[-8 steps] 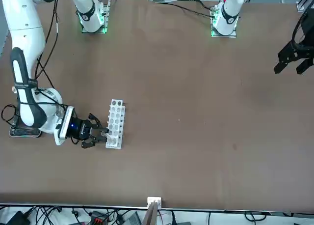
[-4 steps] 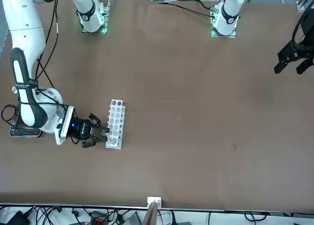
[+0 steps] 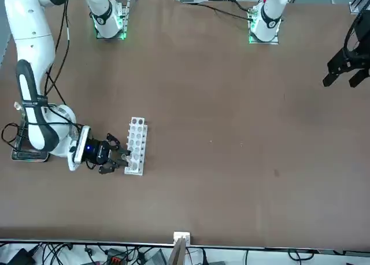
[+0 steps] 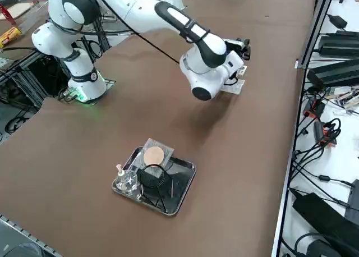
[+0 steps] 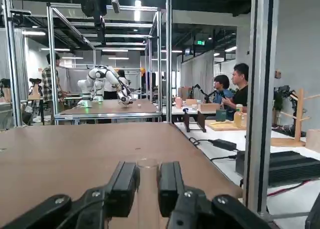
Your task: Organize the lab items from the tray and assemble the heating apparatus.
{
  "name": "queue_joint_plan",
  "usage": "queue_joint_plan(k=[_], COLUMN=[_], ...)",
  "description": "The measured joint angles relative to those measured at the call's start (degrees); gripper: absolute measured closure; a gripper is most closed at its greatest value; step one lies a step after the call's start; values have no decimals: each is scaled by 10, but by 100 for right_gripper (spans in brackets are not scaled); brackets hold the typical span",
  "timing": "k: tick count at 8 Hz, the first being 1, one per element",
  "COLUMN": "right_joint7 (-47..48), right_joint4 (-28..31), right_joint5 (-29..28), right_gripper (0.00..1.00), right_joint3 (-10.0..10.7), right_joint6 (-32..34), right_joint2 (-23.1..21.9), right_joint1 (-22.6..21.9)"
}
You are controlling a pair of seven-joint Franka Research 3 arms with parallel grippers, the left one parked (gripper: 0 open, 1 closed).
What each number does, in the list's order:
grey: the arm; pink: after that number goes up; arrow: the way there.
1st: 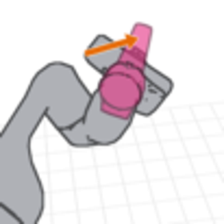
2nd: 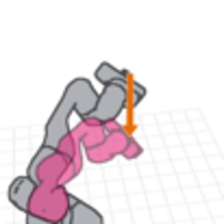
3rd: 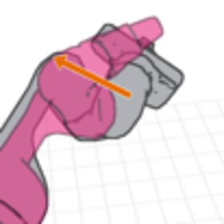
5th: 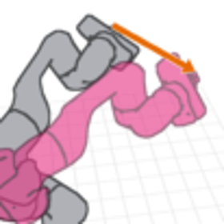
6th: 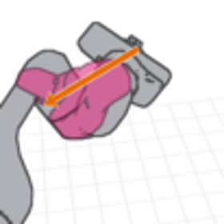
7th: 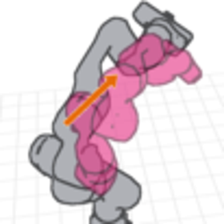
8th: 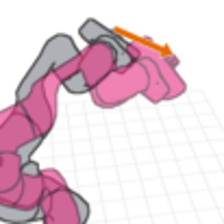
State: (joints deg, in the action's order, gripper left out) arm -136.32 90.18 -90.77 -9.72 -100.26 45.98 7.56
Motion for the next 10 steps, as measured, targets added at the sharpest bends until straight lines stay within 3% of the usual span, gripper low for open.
queue_joint_plan(k=[6,8,10], right_joint7=[-1,-2,0], right_joint4=[-1,-3,-7], right_joint5=[0,0,-1], right_gripper=[67,48,35], right_joint3=[0,0,0], right_joint6=[0,-1,-1], right_joint2=[10,10,10], right_joint1=[0,0,0])
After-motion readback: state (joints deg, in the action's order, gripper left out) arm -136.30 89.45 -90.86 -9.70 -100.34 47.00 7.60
